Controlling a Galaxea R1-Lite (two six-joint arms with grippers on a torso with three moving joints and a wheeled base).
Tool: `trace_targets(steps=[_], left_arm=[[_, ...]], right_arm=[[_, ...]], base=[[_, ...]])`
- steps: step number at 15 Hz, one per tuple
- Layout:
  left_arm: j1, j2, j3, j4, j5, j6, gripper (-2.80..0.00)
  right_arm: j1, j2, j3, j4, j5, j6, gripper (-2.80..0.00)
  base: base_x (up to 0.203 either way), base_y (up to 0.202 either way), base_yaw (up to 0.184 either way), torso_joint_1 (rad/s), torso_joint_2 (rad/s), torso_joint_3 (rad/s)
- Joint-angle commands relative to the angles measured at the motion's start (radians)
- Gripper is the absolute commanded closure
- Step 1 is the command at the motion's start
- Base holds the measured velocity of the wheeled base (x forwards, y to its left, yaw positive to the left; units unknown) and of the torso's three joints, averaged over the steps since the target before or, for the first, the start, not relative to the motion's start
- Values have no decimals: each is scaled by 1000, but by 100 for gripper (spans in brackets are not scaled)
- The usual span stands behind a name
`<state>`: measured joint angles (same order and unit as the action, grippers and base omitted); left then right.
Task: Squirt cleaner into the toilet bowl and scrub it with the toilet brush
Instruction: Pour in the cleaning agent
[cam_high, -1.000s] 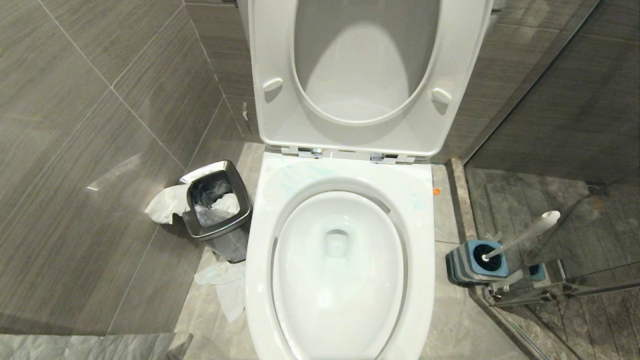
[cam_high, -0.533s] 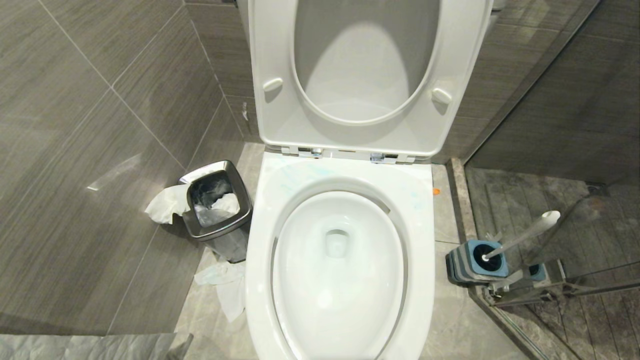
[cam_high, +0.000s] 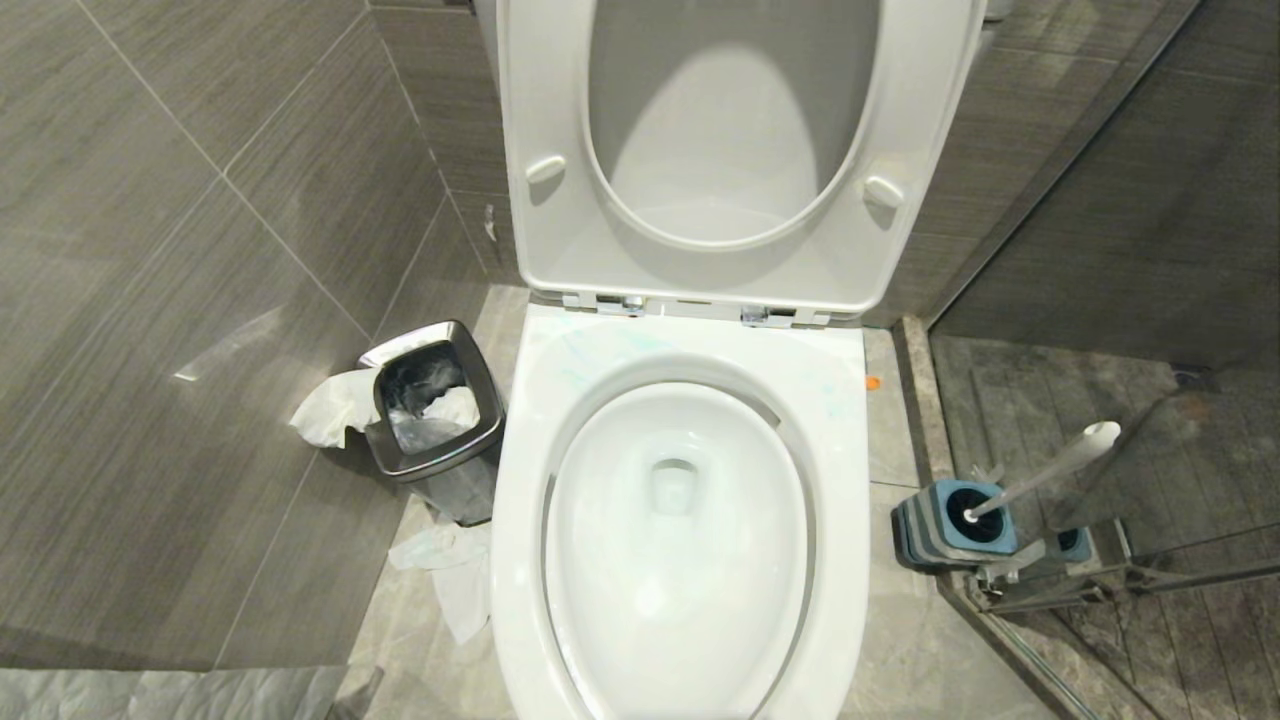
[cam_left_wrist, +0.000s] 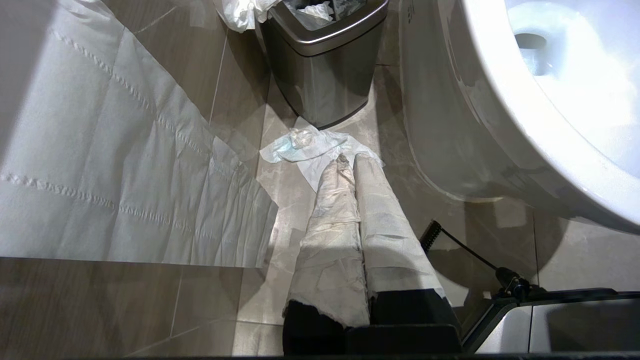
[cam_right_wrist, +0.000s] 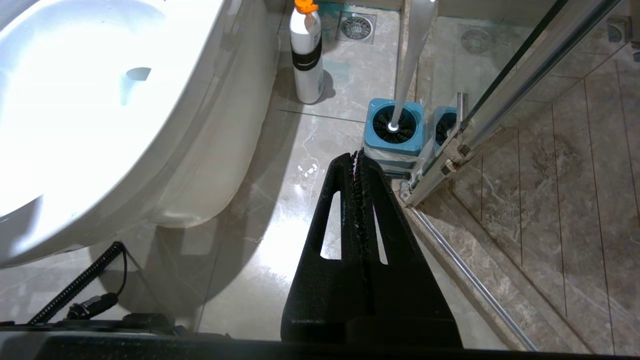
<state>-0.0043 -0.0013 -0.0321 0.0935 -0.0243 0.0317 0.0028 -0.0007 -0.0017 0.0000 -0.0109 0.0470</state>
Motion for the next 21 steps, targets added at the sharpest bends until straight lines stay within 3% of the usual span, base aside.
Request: trace_targets(steps=[1,15,17,21], left_arm=[[0,1,0,0,0,1,0],[0,1,0,0,0,1,0],[0,1,0,0,0,1,0],[0,1,0,0,0,0,0]], right_arm=[[0,1,0,0,0,1,0],[0,1,0,0,2,-1,0],[0,1,0,1,18,-41,0],[0,1,-26,50,21,-39,0]], base=[[0,0,0,0,0,0],[0,0,0,0,0,0],[0,0,0,0,0,0],[0,0,0,0,0,0]])
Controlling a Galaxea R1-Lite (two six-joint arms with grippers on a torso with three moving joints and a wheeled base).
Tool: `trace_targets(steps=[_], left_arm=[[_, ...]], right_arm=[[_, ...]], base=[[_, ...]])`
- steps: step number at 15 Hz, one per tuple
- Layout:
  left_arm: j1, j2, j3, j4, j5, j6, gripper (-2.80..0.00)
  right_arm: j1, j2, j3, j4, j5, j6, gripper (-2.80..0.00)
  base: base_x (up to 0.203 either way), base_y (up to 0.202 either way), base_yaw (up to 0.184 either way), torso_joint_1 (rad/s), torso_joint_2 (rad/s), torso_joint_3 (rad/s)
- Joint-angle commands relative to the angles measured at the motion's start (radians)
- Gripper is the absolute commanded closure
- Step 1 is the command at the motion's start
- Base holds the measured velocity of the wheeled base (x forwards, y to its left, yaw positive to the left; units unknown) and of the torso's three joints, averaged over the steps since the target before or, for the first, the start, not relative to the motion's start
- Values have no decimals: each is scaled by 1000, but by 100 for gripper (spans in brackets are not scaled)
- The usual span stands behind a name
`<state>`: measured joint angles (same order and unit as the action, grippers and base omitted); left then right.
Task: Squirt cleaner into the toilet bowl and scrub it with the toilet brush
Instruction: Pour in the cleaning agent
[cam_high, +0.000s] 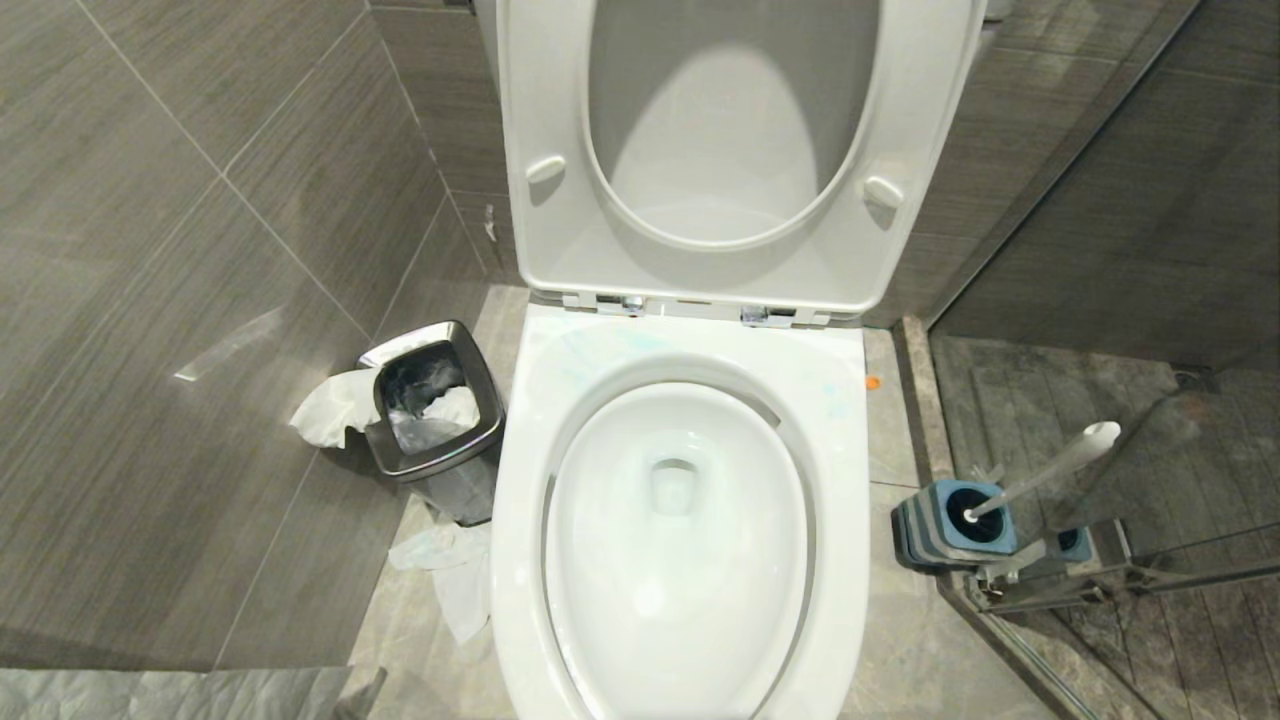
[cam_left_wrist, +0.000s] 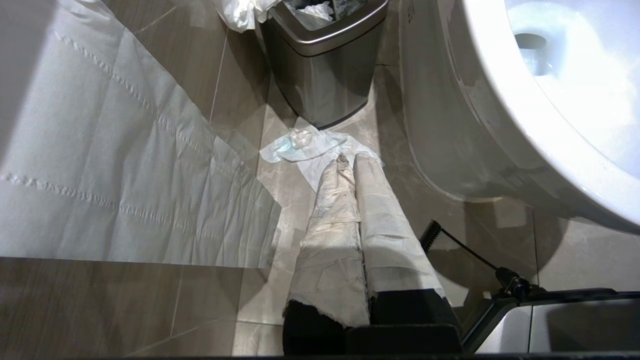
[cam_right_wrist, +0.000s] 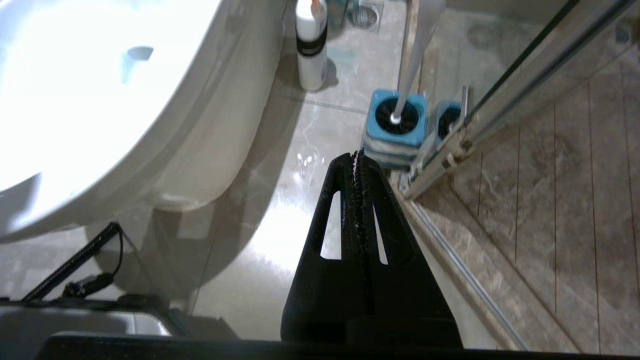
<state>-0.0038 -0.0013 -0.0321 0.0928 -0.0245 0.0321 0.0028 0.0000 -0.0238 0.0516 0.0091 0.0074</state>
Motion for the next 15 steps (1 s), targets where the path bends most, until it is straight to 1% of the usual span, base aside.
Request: trace_targets(steps=[1,4,6,8,10,11,12,14,15], left_arm=[[-1,1,0,1,0,0,0],[-1,1,0,1,0,0,0],[-1,1,0,1,0,0,0],[-1,1,0,1,0,0,0],[-1,1,0,1,0,0,0],[-1,1,0,1,0,0,0],[-1,1,0,1,0,0,0],[-1,1,0,1,0,0,0],[-1,1,0,1,0,0,0]], right_arm=[[0,0,-34,37,-2,1,0],[0,32,-218,241,-1,2,0],[1,157,-351,366,8,17,0],[2,345,-457,418,15,51,0],[1,574,-563,414,28,98,0],[1,686,-599,369,34,114,0],[1,804,-621,282,39,121,0],[1,1018,-618,10,59,111,0],[1,1119,-592,-176,78,93,0]], base=[[0,0,0,0,0,0],[0,0,0,0,0,0],[0,0,0,0,0,0],[0,0,0,0,0,0],[0,0,0,0,0,0],[0,0,0,0,0,0],[0,0,0,0,0,0],[0,0,0,0,0,0],[0,0,0,0,0,0]])
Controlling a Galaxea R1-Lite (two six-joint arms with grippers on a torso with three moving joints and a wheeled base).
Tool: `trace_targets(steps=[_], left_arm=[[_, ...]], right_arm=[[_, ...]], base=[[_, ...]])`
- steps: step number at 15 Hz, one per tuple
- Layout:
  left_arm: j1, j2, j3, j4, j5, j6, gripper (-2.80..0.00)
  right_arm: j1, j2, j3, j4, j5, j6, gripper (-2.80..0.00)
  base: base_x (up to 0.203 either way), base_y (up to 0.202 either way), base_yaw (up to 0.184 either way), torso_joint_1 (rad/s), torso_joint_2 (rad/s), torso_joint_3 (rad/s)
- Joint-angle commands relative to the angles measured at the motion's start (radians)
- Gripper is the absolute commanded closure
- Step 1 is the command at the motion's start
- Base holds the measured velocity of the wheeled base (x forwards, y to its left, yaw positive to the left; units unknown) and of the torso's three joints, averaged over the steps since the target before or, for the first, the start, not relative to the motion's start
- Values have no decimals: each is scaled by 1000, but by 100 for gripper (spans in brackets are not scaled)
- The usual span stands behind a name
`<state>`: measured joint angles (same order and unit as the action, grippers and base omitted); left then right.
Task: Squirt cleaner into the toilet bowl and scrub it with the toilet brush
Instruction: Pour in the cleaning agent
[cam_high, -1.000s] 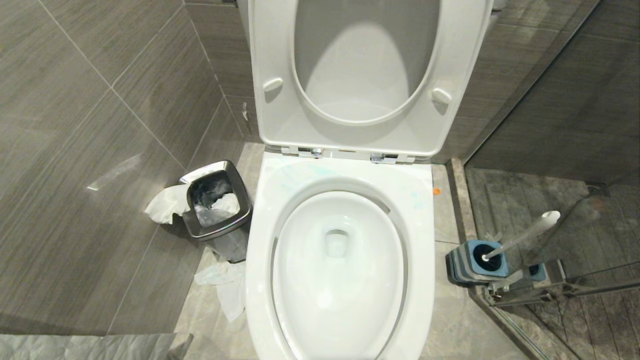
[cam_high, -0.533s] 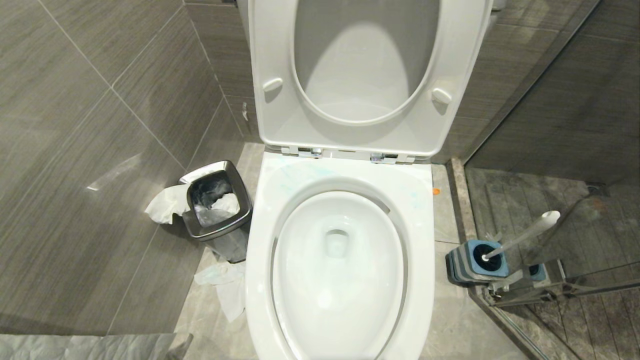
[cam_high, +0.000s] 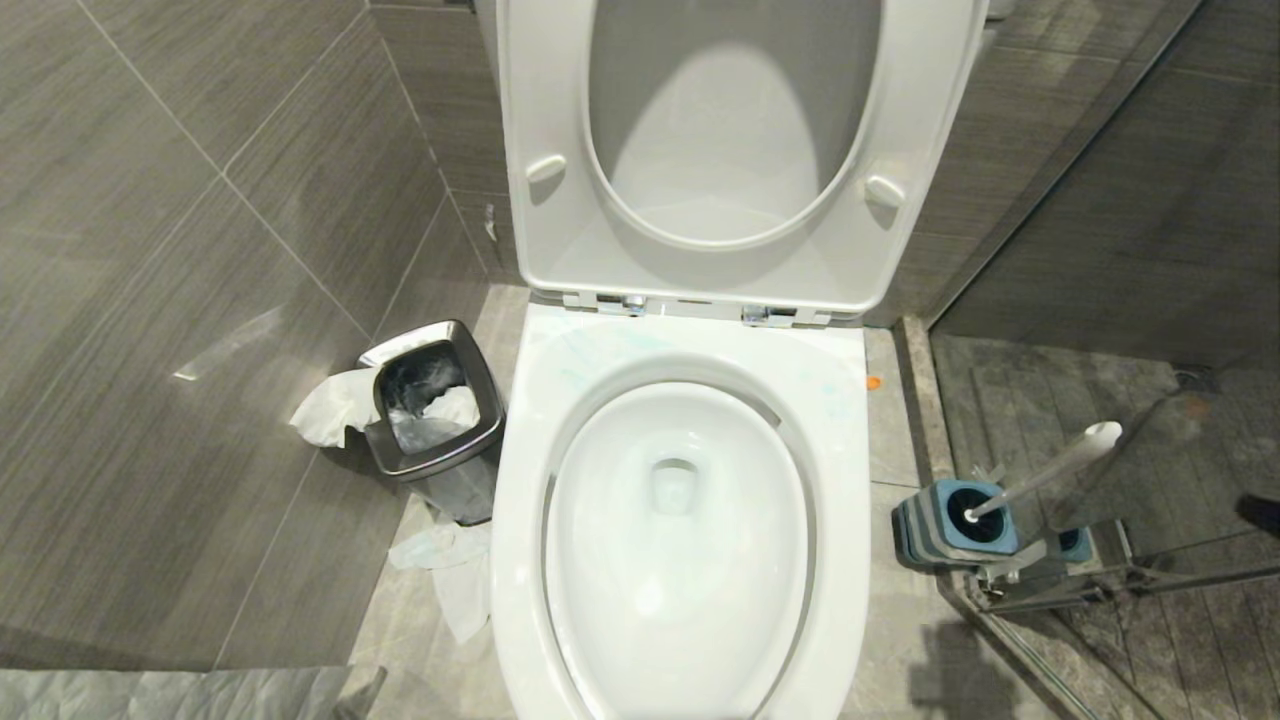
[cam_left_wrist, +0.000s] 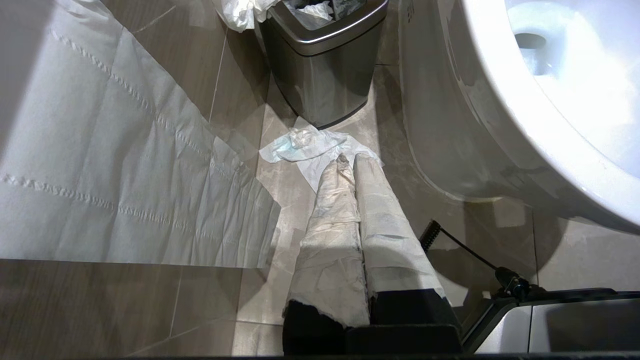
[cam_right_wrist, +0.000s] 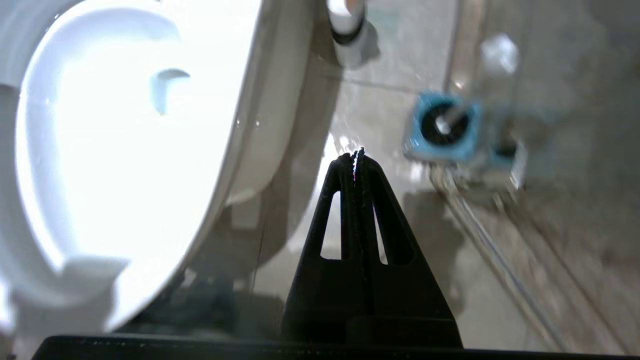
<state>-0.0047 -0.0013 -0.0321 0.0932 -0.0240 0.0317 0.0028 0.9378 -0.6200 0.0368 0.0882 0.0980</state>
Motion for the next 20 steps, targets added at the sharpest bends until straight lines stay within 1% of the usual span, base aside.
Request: trace_targets(steps=[1,4,7,9,10,12,14,16,18,20], left_arm=[[0,1,0,0,-1,1,0],[0,1,0,0,-1,1,0],[0,1,0,0,-1,1,0],[0,1,0,0,-1,1,0],[0,1,0,0,-1,1,0],[0,1,0,0,-1,1,0],[0,1,0,0,-1,1,0],[0,1,0,0,-1,1,0],[0,1,0,0,-1,-1,0],[0,1,0,0,-1,1,0]], right_arm=[[0,275,45,-341,20,-16,0],[-1,561,172,-795,55,-45,0],[-2,877,275,-1256,66,-59,0],[-2,1038,329,-1464,67,-66,0],[-2,1090,330,-1522,61,-70,0],[-4,1163,291,-1560,2,-71,0],[-4,1216,255,-1566,-22,-73,0],[-6,1252,235,-1567,-25,-71,0],[-20,1271,229,-1567,-67,-92,0],[-24,1308,199,-1567,-75,-92,0]], base=[[0,0,0,0,0,0],[0,0,0,0,0,0],[0,0,0,0,0,0],[0,0,0,0,0,0],[0,0,0,0,0,0],[0,0,0,0,0,0],[0,0,0,0,0,0],[0,0,0,0,0,0],[0,0,0,0,0,0],[0,0,0,0,0,0]])
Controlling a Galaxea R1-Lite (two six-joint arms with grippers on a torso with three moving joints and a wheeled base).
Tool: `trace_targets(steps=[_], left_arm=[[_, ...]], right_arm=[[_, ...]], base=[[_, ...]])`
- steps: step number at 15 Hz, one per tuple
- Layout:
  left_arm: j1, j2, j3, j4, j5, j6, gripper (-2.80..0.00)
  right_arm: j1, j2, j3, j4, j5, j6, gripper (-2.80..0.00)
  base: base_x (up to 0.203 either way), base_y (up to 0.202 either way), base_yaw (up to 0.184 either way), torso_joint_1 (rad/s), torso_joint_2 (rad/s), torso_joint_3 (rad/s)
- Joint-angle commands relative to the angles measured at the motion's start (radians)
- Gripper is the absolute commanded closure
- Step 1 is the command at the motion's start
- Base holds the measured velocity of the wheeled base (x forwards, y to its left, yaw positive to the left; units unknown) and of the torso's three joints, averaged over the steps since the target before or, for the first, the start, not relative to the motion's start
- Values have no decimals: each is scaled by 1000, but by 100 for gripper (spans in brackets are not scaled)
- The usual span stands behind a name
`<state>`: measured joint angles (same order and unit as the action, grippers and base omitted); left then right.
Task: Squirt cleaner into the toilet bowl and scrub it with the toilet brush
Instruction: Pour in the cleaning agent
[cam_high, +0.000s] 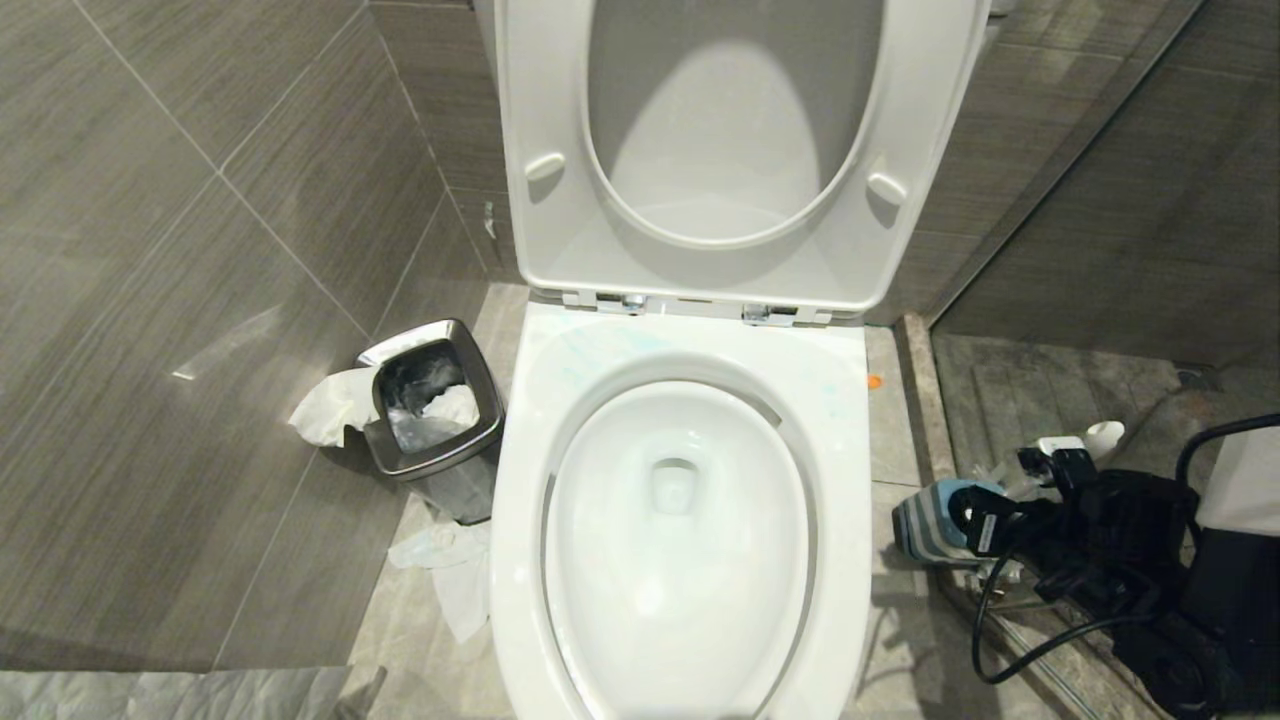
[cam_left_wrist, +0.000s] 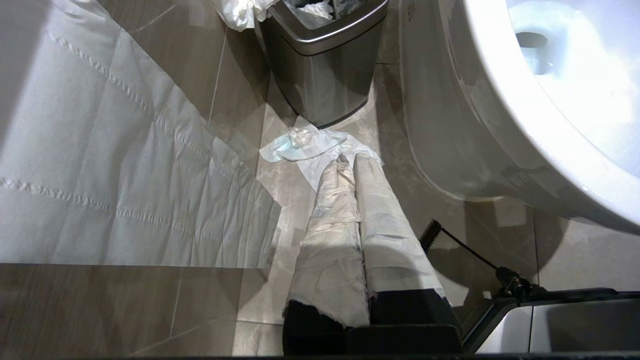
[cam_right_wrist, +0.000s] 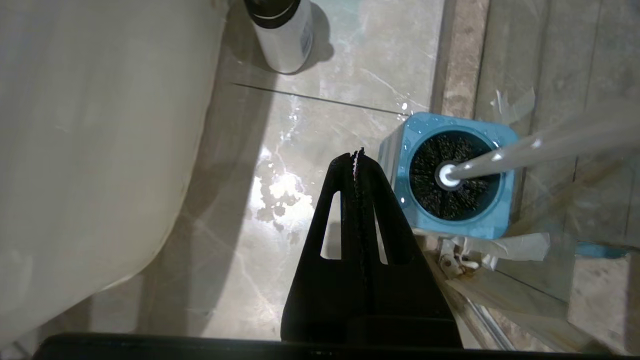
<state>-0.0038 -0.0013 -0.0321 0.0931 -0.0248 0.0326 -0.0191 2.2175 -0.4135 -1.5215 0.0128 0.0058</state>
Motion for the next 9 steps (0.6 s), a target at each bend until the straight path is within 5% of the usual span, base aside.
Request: trace_targets(steps=[1,9], left_arm=[[-1,1,0,0,0,-2,0],[-1,1,0,0,0,0,0]], right_arm=[[-2,49,-35,-9,1,0,0],[-1,98,-104,-9,5,3,0]], base=[[0,0,0,0,0,0],[0,0,0,0,0,0]])
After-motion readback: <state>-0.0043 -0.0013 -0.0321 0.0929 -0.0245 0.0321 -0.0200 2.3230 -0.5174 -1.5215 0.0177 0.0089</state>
